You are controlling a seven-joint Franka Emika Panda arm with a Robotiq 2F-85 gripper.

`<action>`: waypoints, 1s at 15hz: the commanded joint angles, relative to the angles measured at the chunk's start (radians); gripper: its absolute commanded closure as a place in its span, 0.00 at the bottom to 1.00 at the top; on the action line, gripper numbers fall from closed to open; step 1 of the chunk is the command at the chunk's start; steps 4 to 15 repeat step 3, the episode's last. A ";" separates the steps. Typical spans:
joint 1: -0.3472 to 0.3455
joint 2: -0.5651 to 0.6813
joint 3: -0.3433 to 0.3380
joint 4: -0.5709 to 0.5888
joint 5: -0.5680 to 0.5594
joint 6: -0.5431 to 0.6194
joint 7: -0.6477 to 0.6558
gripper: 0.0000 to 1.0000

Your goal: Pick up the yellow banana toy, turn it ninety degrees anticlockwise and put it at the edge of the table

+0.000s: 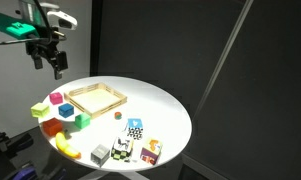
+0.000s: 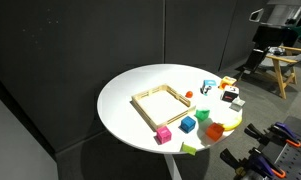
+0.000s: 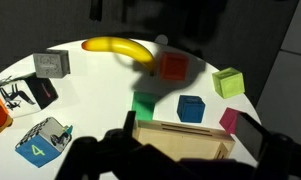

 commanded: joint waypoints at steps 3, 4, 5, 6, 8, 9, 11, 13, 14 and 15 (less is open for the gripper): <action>0.010 0.000 -0.009 0.001 -0.007 -0.002 0.006 0.00; 0.010 0.000 -0.009 0.001 -0.007 -0.002 0.006 0.00; 0.010 0.000 -0.009 0.001 -0.007 -0.002 0.006 0.00; 0.010 0.000 -0.009 0.001 -0.007 -0.002 0.006 0.00; 0.010 0.000 -0.009 0.001 -0.007 -0.002 0.006 0.00; 0.010 0.000 -0.009 0.001 -0.007 -0.002 0.006 0.00; 0.010 0.000 -0.009 0.001 -0.007 -0.002 0.006 0.00; 0.010 0.000 -0.009 0.001 -0.007 -0.002 0.006 0.00; 0.010 0.000 -0.009 0.001 -0.007 -0.002 0.006 0.00; 0.010 0.000 -0.009 0.001 -0.007 -0.002 0.006 0.00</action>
